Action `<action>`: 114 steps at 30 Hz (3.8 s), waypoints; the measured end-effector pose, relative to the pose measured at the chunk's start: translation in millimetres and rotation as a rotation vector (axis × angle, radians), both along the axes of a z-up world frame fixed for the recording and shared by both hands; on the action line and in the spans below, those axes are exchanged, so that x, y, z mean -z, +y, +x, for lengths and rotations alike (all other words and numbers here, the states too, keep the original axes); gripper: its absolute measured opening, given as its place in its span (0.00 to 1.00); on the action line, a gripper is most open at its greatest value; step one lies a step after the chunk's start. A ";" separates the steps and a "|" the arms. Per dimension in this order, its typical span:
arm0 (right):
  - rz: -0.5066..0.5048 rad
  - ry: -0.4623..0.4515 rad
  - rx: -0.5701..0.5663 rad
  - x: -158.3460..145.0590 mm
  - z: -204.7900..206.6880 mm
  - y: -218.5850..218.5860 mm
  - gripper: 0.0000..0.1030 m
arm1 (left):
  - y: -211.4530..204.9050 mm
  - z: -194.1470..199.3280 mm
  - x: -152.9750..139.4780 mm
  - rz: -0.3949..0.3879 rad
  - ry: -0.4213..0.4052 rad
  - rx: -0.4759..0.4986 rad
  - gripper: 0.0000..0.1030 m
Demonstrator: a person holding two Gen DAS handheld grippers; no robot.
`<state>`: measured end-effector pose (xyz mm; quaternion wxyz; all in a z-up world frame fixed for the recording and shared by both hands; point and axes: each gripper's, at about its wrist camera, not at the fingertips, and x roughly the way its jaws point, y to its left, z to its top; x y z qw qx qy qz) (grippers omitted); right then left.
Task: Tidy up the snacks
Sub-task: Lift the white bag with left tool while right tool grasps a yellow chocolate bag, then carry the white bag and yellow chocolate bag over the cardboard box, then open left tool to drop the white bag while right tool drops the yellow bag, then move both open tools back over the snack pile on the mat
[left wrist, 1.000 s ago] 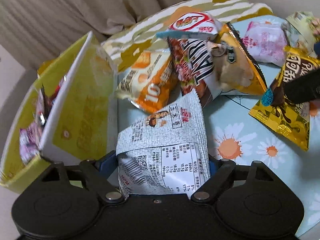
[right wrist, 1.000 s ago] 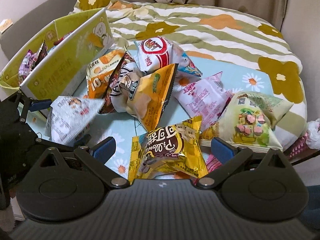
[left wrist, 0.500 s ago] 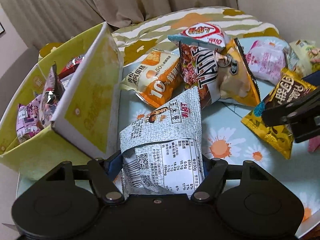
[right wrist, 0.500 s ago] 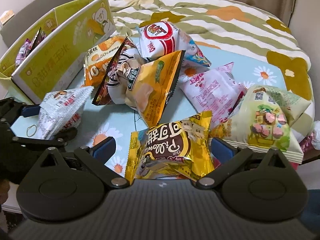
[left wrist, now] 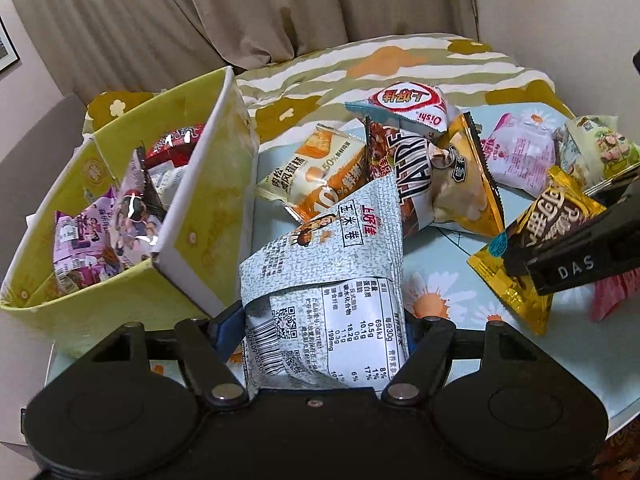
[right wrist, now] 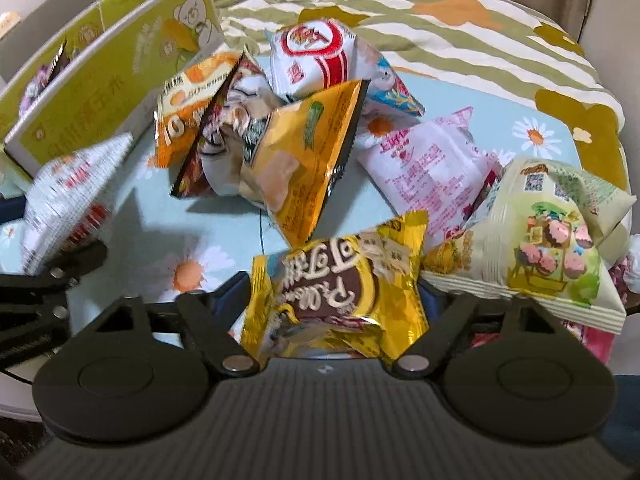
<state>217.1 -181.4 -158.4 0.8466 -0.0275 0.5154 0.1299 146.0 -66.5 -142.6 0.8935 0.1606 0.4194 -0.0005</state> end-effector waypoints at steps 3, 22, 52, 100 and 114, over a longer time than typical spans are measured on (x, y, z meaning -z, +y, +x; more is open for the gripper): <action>0.013 0.007 -0.010 -0.5 -2.5 0.6 0.74 | 3.5 -4.7 -2.5 -0.006 -0.007 -0.003 0.73; 0.194 -0.102 -0.037 -96.5 -21.1 22.3 0.65 | 42.3 -37.8 -100.1 -0.074 -0.197 -0.139 0.73; 0.263 -0.213 0.109 -173.4 153.1 246.6 0.65 | 266.9 195.3 -116.3 -0.285 -0.082 -0.052 0.78; 0.324 -0.181 0.178 -151.1 167.7 249.7 1.00 | 293.2 139.0 -120.8 -0.315 -0.100 -0.163 0.97; 0.279 -0.276 0.215 -197.9 87.8 235.2 1.00 | 281.4 94.0 -149.7 -0.332 -0.172 -0.049 0.97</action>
